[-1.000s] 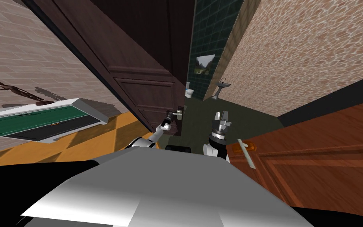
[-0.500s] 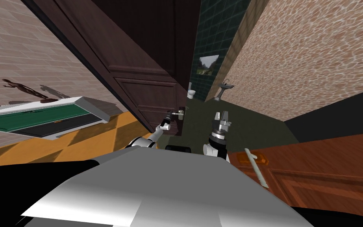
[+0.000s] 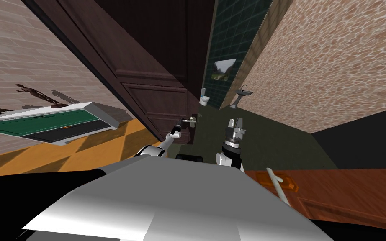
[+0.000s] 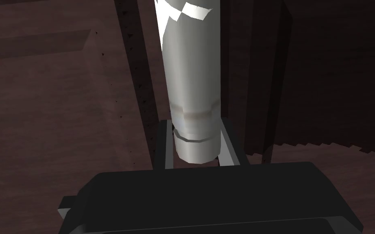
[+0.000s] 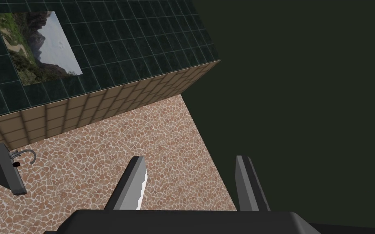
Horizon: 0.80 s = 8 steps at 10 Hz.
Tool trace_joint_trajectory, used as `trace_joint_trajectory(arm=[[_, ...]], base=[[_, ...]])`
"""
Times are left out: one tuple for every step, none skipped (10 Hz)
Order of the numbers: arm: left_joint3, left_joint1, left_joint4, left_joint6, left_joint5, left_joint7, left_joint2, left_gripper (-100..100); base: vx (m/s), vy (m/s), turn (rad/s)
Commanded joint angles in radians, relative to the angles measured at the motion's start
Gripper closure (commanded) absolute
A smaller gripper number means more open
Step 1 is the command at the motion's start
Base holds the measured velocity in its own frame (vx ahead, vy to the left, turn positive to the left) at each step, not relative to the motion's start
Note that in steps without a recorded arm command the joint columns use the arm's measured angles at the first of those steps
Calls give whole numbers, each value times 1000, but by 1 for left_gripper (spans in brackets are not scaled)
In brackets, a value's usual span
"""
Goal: Push the door open
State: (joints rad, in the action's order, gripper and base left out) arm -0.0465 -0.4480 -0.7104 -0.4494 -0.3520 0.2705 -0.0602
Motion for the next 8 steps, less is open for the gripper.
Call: trace_joint_trajectory(arm=[[29,-21,9,-12,-6,11,-14,100],[29,-21,9,-12,-6,11,-14,100],[29,-21,9,-12,-6,11,-14,100],[46,-23,13,-14,-8,26,-5,100],[57,-24,15,-16,-9,35,2,100],[36,-47,53,-25,-16,27,-23,-100],[33,-59,72,-34,-21,31,-30,-100],[29,-72,93,-45,-28,36,-30,-100]], base=[[114,-61,85],[77,-31,18],[30,-1,-10],[101,-28,85],[166,-45,227],[79,73,193],[-18,168,127],[-43,162,101]])
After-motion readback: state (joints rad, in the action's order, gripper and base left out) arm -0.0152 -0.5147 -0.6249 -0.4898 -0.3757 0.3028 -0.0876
